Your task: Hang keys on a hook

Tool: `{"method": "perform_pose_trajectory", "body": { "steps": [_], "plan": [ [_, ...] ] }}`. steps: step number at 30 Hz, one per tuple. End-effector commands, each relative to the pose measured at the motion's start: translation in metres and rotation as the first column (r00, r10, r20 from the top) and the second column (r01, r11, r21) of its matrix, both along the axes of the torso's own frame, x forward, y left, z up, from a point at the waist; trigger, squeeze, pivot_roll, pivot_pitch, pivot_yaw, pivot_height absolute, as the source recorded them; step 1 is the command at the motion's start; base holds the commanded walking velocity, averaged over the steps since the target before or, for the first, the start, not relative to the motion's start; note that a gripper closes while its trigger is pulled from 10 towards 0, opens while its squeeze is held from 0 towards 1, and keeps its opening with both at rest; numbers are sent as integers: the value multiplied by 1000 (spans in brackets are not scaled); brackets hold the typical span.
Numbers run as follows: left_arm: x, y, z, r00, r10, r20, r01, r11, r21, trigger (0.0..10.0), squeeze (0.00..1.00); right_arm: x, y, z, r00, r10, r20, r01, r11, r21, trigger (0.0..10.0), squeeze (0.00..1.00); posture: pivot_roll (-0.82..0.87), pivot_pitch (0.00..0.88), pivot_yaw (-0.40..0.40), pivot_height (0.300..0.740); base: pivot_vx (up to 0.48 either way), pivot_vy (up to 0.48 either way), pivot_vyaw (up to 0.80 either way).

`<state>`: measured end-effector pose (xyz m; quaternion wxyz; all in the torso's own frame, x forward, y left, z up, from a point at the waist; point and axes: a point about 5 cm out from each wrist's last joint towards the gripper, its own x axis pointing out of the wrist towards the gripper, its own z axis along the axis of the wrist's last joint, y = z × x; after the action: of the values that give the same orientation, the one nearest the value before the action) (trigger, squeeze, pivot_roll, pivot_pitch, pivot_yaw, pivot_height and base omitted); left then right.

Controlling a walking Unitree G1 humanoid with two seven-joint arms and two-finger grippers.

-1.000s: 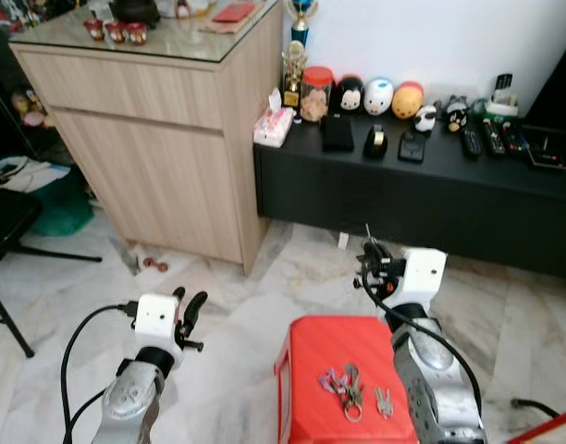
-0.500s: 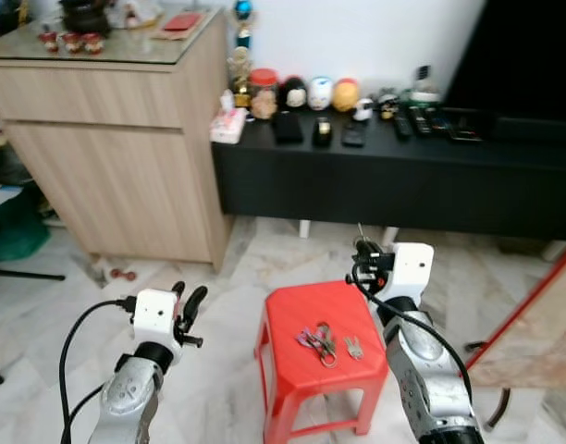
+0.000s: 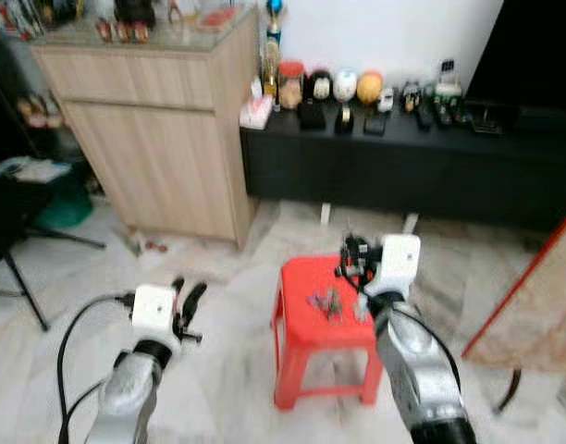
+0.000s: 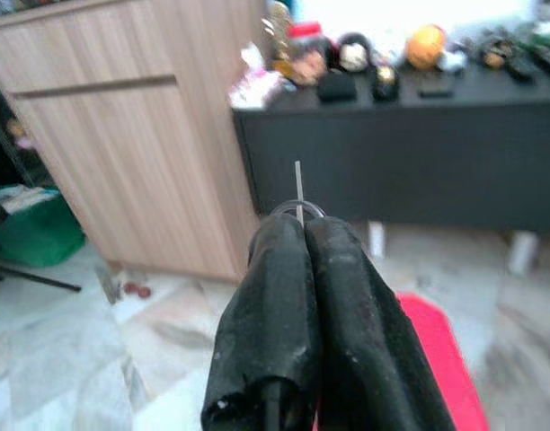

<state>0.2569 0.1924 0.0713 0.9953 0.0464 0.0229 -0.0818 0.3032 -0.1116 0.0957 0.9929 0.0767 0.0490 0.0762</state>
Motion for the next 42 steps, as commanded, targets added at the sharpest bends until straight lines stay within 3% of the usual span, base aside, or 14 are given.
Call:
{"method": "perform_pose_trajectory", "body": {
  "steps": [1, 14, 16, 17, 18, 19, 29, 37, 42],
  "plan": [
    [2, -1, 4, 1000, -21, 1, 21, 1000, -9, 10000, 0, 4, 3, 3, 1000, 4, 0, -4, 1000, 1, 10000, 0, 31, 0, -15, 740, -307, 0, 0],
    [10, -21, 9, 981, -189, -47, 191, 981, 22, 10000, 0, 22, 25, 18, 997, 74, -3, -74, 997, 17, 10000, 0, 36, 0, -19, 740, -121, 0, 0],
    [11, -30, 10, 962, -264, -66, 265, 964, 17, 10000, 0, 25, 32, 22, 995, 104, 0, -104, 994, 22, 10000, 0, 37, 0, -17, 740, 0, 0, 0],
    [11, -40, 12, 934, -347, -86, 350, 937, 22, 10000, 0, 28, 38, 22, 991, 132, -4, -132, 991, 7, 10000, 0, 33, 0, -15, 740, 0, 0, 0],
    [11, -40, 12, 934, -347, -86, 350, 937, 22, 10000, 0, 28, 38, 22, 991, 132, -4, -132, 991, 7, 10000, 0, 33, 0, -15, 740, 0, 0, 0],
    [11, -49, 14, 907, -409, -96, 412, 911, 18, 10000, 0, 29, 43, 22, 989, 148, -14, -149, 989, -7, 10000, 0, 34, 0, -15, 740, 0, 0, 0],
    [14, -90, 15, 795, -593, -129, 601, 798, 39, 10000, 0, 35, 56, 28, 987, 158, -40, -158, 987, 12, 10000, 0, 17, 0, -13, 740, 0, 0, 0],
    [18, -109, 15, 786, -608, -111, 615, 788, 30, 10000, 0, 33, 61, 28, 987, 151, -56, -148, 988, 51, 10000, 0, 2, 0, -4, 740, 0, 0, 0],
    [25, -119, 12, 832, -546, -100, 551, 834, 36, 10000, 0, 33, 62, 31, 988, 143, -57, -139, 988, 65, 10000, 0, -12, 0, 0, 740, 0, 0, 0]
  ]
}}
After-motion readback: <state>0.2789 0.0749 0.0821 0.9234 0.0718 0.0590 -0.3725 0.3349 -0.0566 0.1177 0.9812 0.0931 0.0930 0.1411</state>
